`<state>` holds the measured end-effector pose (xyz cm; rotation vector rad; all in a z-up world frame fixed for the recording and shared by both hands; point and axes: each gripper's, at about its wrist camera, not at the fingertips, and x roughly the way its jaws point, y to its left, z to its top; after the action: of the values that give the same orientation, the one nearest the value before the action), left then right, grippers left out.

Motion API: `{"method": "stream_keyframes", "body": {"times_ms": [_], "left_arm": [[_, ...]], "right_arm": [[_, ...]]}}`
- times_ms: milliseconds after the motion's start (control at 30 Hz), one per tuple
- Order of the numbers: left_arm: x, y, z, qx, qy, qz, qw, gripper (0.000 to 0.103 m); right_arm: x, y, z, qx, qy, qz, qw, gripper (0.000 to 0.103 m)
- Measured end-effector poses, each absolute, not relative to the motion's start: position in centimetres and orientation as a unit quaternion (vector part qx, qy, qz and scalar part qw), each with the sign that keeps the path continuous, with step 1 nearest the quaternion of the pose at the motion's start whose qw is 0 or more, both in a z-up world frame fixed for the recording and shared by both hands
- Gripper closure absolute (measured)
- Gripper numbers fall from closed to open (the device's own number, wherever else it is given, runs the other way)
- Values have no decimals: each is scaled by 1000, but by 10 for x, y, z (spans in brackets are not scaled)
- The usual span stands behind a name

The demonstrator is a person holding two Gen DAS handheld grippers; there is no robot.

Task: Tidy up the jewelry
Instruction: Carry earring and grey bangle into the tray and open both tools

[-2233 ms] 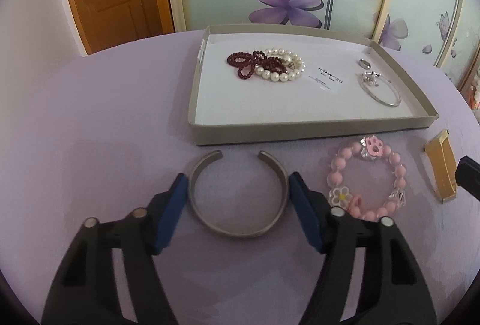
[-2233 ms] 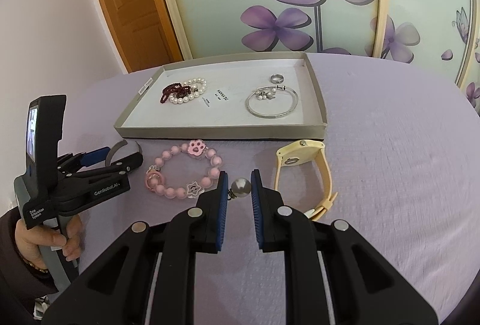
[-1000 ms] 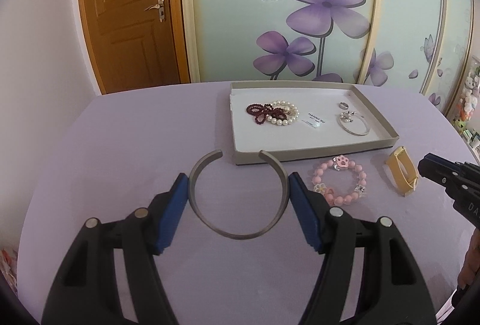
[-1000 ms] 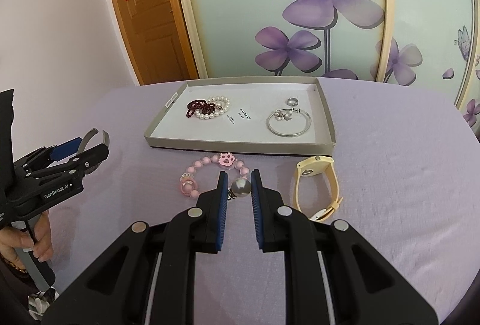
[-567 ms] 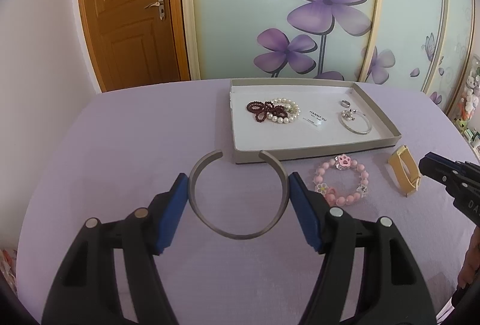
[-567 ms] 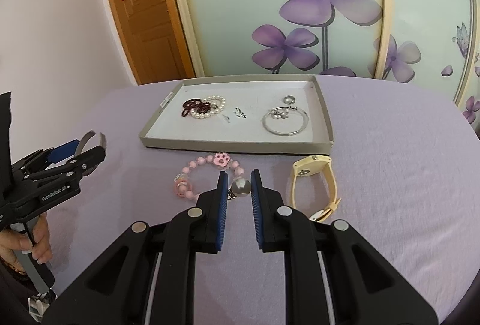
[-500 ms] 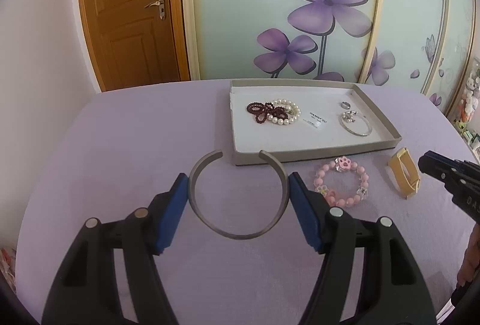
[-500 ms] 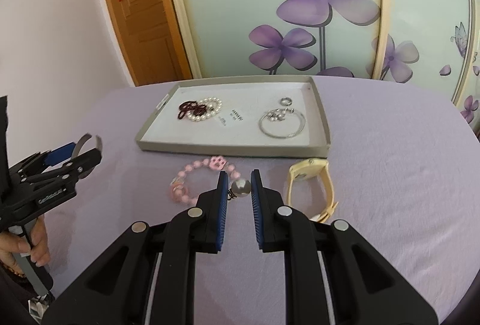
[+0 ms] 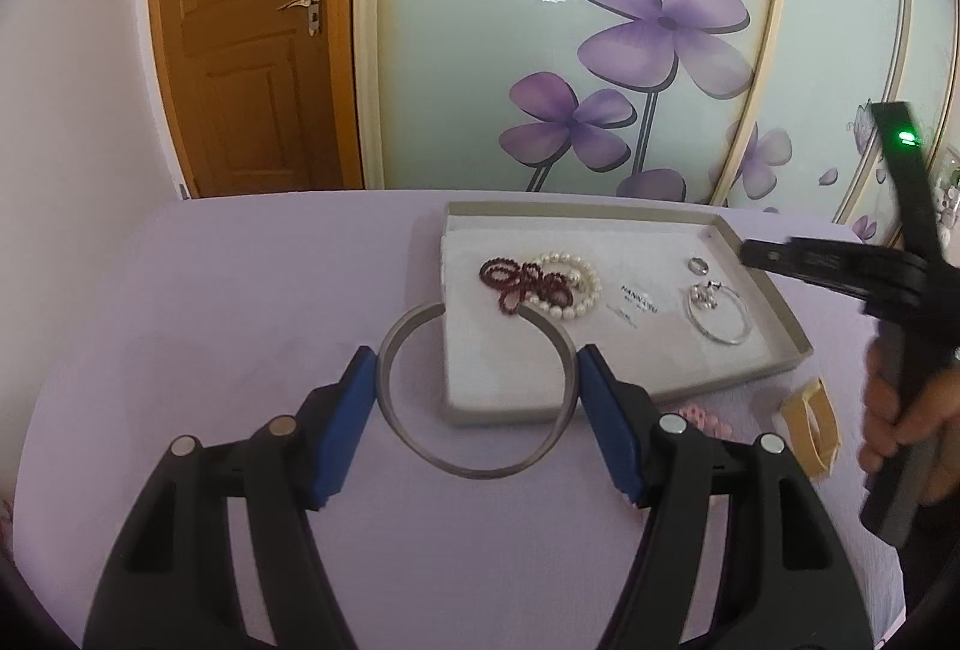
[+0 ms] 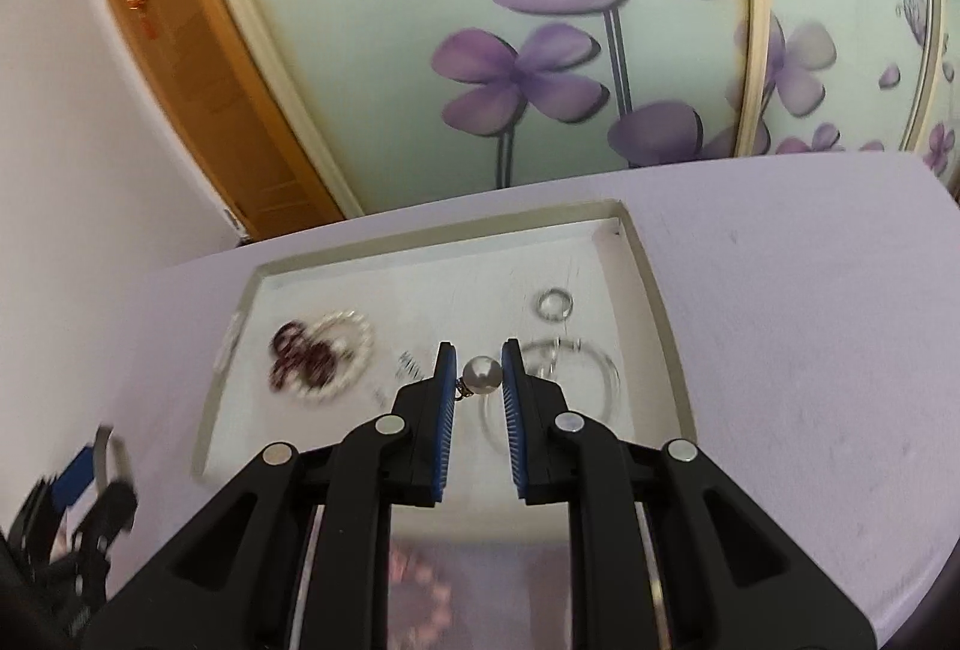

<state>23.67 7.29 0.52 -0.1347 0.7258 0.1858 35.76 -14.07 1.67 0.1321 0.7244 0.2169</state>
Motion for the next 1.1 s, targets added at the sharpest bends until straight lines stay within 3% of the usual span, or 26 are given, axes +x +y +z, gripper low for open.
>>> {"method": "stream_keyframes", "body": {"times_ms": [267,400,1100], "left_arm": [[274,73,-6,-68,363,73,927,36],[288,71,-11,-69,367,67,925,36],[323,46,-24,-68,370,48,925,36]], "right_arm": [[390,-129,-2,42,380,80,921,86],[381,-131,4,35,368,81,926,53],[340,-154,21,2,317,91,944,53]]}}
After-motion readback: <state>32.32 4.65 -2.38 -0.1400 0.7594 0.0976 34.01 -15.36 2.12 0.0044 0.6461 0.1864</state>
